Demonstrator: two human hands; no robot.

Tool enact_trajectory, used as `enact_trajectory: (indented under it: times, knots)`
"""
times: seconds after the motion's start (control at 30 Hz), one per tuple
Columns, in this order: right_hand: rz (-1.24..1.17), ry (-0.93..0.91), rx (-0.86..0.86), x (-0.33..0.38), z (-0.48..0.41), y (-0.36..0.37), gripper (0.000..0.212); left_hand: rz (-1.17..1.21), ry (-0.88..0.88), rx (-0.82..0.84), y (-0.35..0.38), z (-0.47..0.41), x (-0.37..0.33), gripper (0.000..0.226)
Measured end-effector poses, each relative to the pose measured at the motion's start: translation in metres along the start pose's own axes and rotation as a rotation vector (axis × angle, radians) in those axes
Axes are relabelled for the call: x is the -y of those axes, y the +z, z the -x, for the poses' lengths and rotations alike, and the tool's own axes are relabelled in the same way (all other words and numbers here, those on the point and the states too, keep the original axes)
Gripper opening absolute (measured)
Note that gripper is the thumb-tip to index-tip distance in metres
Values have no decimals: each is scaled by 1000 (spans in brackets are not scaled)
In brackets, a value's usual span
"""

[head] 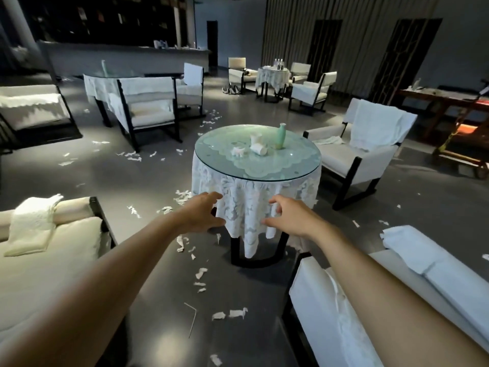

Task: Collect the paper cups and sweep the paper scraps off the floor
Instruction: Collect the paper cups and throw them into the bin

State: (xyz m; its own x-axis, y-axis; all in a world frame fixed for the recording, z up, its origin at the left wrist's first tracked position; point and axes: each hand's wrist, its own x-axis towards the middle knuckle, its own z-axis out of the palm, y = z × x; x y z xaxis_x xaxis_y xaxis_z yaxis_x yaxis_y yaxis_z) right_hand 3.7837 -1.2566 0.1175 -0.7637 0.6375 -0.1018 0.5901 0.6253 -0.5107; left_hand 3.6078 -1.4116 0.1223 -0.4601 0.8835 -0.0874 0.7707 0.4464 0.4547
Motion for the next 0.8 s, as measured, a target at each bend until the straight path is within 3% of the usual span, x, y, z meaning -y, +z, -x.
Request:
enact_trajectory:
  times: [0.5, 0.8]
  knots:
    - [-110, 92, -19, 14, -321, 19, 66, -26, 81, 76, -58, -314, 129, 73]
    - [-169, 215, -43, -16, -469, 3, 68, 5, 143, 148, -73, -491, 162, 75]
